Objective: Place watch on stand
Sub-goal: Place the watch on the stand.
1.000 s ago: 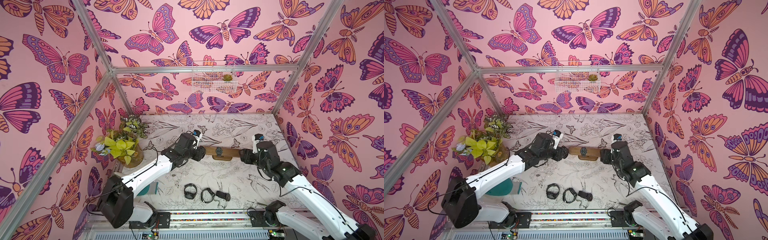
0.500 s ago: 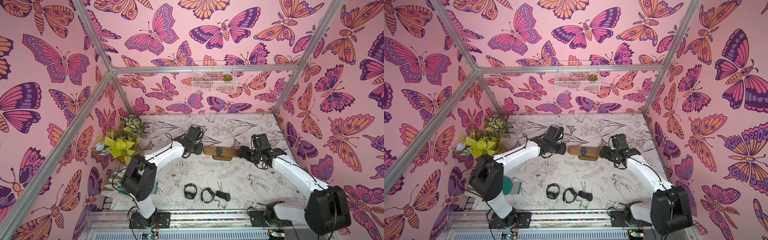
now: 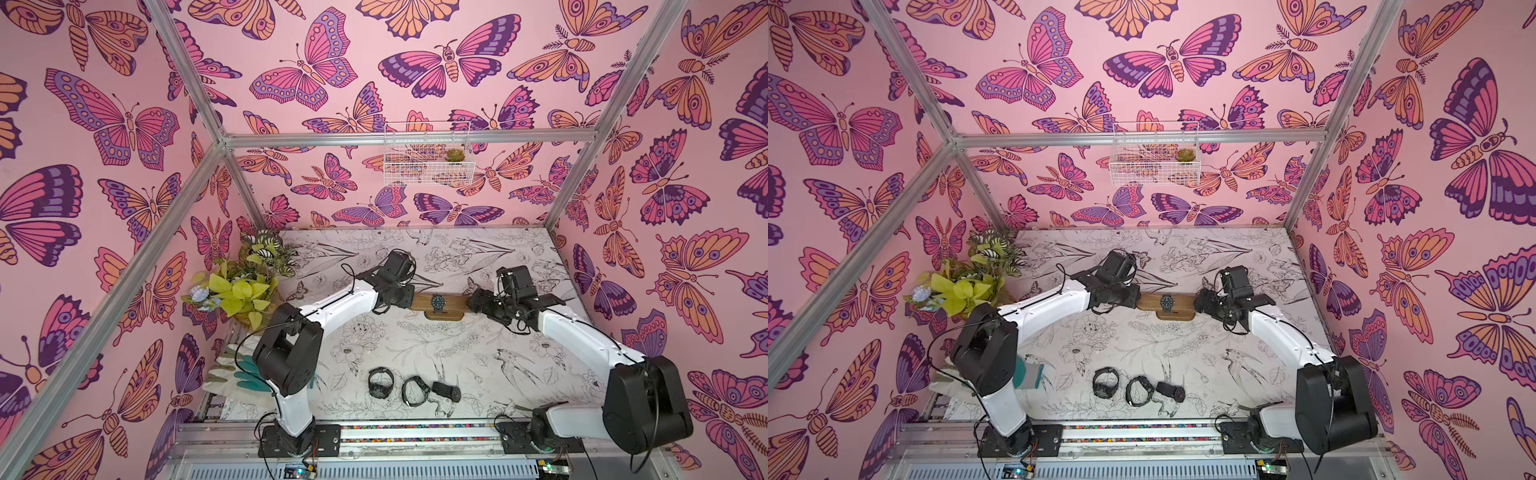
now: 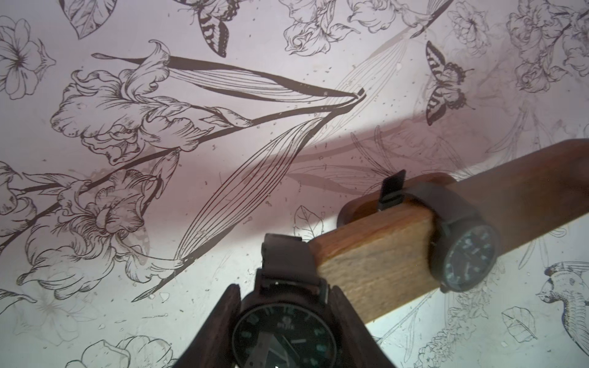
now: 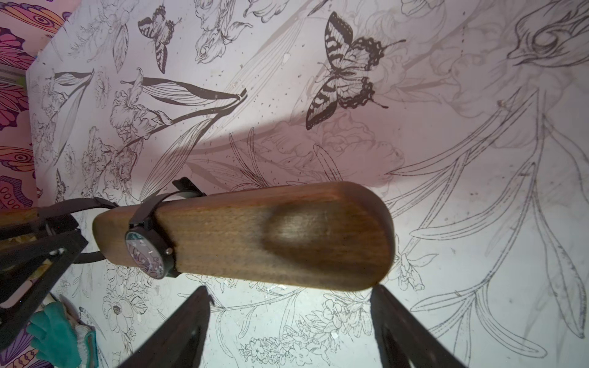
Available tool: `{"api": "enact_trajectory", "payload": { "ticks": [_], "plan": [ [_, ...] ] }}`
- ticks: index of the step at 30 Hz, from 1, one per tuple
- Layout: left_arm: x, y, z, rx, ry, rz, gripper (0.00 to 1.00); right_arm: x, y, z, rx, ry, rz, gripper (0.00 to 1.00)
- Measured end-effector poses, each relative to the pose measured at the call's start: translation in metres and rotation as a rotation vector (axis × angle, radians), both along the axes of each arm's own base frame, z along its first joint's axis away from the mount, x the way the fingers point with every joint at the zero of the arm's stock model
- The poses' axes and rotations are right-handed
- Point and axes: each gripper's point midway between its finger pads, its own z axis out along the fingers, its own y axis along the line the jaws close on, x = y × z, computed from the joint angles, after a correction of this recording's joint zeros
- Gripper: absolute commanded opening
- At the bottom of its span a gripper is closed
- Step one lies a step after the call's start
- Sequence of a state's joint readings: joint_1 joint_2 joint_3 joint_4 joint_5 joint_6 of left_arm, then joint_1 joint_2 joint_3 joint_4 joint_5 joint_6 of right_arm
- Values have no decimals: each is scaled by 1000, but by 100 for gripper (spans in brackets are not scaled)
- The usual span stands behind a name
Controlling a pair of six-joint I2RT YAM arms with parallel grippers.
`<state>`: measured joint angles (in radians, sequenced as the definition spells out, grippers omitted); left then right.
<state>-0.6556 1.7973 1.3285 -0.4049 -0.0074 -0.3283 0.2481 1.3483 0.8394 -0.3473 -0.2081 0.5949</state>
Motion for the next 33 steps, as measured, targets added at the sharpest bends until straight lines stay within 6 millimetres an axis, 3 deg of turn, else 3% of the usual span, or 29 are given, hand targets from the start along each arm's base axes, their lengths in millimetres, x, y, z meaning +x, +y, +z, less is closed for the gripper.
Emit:
{"api": "enact_trajectory", "payload": {
  "ticks": [10, 16, 20, 26, 33],
  "plan": [
    [-4, -14, -8, 25, 32, -5, 35, -3, 2, -4, 13, 1, 9, 80],
    [-10, -20, -8, 58, 35, -3, 36, -1, -14, 6, -52, -43, -45, 81],
    [-13, -19, -8, 80, 38, 15, 36, 6, -22, 11, -90, -56, -75, 81],
    [-11, -19, -10, 92, 43, 36, 36, 33, -17, 11, -106, -54, -71, 80],
    [0, -25, -9, 103, 24, 42, 36, 31, -14, 0, -91, -33, -61, 80]
  ]
}}
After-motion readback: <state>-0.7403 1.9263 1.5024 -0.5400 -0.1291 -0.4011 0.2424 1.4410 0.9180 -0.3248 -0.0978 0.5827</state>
